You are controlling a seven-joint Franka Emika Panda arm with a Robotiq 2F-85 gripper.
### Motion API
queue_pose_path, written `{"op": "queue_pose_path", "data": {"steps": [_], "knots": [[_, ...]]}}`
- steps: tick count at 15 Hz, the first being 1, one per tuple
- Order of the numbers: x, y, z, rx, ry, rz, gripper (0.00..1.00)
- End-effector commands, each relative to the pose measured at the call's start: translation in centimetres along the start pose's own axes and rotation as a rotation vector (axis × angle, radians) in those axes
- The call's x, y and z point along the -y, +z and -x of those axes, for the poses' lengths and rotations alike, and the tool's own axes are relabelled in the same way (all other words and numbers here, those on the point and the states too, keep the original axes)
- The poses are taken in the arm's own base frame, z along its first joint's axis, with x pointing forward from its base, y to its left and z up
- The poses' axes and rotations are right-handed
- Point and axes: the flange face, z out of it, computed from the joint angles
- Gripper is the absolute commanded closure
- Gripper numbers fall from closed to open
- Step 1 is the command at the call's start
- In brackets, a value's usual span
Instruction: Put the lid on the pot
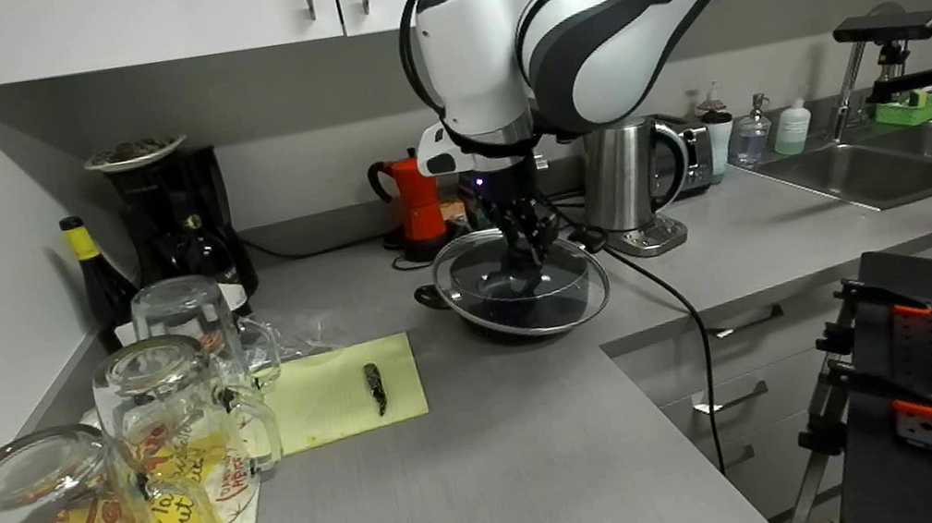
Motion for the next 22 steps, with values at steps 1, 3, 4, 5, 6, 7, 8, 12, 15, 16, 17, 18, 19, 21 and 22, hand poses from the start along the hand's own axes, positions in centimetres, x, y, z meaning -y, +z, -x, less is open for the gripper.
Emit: {"op": "queue_pose_path", "data": {"steps": [1, 3, 4, 5, 6, 7, 8, 12, 15, 16, 17, 18, 19, 21, 22], "knots": [[-1.8, -1.0, 1.7, 0.024, 0.080, -0.019, 0.75], [-2.7, -0.7, 2.7, 0.045, 0.103, -0.025, 0.75], [-3.1, -0.6, 3.1, 0.053, 0.114, -0.027, 0.75], [-3.5, -0.4, 3.7, 0.061, 0.127, -0.032, 0.75], [-4.0, -0.2, 4.1, 0.070, 0.140, -0.035, 0.75], [-4.4, 0.1, 4.6, 0.077, 0.151, -0.038, 0.75], [-4.9, 0.3, 5.1, 0.085, 0.163, -0.042, 0.75], [-6.9, 1.4, 7.3, 0.109, 0.210, -0.063, 0.75], [-8.4, 2.2, 8.5, 0.113, 0.238, -0.073, 0.75], [-8.9, 2.4, 8.7, 0.110, 0.243, -0.074, 0.75], [-9.2, 2.7, 8.8, 0.110, 0.249, -0.075, 0.75], [-9.7, 2.9, 8.9, 0.109, 0.252, -0.077, 0.75], [-10.1, 3.1, 8.9, 0.110, 0.253, -0.077, 0.75], [-10.8, 3.4, 8.9, 0.112, 0.259, -0.080, 0.75], [-11.2, 3.6, 8.9, 0.114, 0.262, -0.081, 0.75]]}}
